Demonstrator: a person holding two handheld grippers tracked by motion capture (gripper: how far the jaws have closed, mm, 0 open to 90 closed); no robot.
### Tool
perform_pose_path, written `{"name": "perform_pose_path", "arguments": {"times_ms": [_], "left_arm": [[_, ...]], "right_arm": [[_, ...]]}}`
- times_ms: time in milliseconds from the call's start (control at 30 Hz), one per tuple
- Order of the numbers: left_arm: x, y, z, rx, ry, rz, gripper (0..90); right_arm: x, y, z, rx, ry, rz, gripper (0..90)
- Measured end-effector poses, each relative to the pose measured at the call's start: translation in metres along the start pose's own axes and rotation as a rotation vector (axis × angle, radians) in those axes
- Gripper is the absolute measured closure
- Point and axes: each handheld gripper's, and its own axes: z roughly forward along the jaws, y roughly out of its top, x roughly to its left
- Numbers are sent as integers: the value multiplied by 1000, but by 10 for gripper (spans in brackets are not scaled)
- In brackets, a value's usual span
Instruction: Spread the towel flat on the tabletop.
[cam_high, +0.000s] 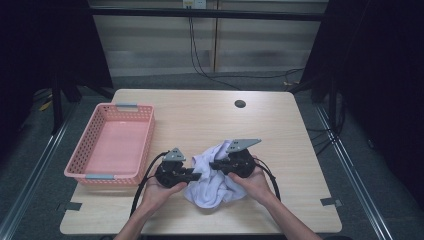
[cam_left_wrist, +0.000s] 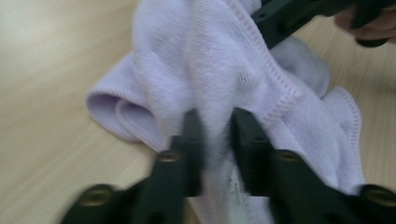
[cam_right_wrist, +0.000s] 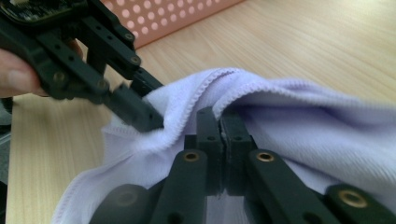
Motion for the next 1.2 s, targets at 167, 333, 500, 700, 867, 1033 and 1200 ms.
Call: {"name": "perform_pose_path", "arguments": {"times_ms": [167, 333, 500, 700, 867, 1033, 1200], "left_arm": [[13, 3, -26, -132, -49, -84, 856], [18, 15, -51, -217, -9, -92, 864], [18, 37, -81, -290, 31, -67, 866], [19, 63, -128, -404, 119, -47, 867], [29, 59, -156, -427, 209, -91, 868], [46, 36, -150, -348, 244, -155, 845], [48, 29, -126, -296, 226, -182, 556]], "right_arm": [[-9, 7, -17, -45, -58, 7, 893], [-32, 17, -51, -107, -154, 52, 894], [-58, 33, -99, -177, -265, 81, 894], [-82, 61, -155, -247, -390, 86, 894], [-110, 66, -199, -279, -519, 128, 894], [-151, 45, -222, -252, -687, 212, 884], [-158, 22, -196, -181, -641, 221, 631]]}}
